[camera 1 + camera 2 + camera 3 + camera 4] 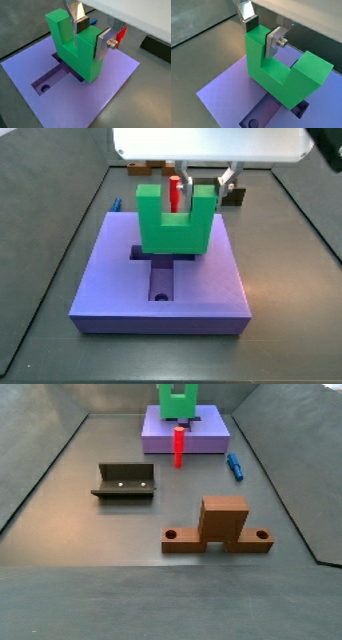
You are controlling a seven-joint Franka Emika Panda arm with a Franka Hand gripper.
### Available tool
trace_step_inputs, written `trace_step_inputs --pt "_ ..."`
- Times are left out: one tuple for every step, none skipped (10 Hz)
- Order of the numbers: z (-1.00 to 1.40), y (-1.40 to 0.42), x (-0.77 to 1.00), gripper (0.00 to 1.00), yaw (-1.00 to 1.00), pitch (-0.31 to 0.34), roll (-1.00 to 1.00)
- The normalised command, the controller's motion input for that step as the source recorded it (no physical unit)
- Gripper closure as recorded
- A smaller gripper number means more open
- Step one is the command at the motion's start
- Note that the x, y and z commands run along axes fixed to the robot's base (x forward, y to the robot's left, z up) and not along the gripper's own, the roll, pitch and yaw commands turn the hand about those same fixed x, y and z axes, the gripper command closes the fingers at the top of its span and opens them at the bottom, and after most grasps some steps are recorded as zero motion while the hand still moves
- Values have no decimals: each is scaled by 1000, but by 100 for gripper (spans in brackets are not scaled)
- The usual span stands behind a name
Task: Pick up the green object. Move up. Place the green object on the fixture. Regrasp the green object. Move to above the board. Insert the green object.
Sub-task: Insert the green object.
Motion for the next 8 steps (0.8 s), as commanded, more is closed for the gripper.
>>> trace_step_inputs --pt "-106 -200 -120 100 69 -73 0" --pt "-100 0 -63 100 0 -37 -11" --pt "-97 0 -183 100 0 -64 -31" --pt "-120 46 -163 100 0 -51 0" --pt "-123 54 -143 100 0 -51 0" --pt "-114 0 -203 100 0 -99 0" --pt "-140 0 -306 100 0 -127 0" --pt "-157 -86 -163 100 0 -106 0"
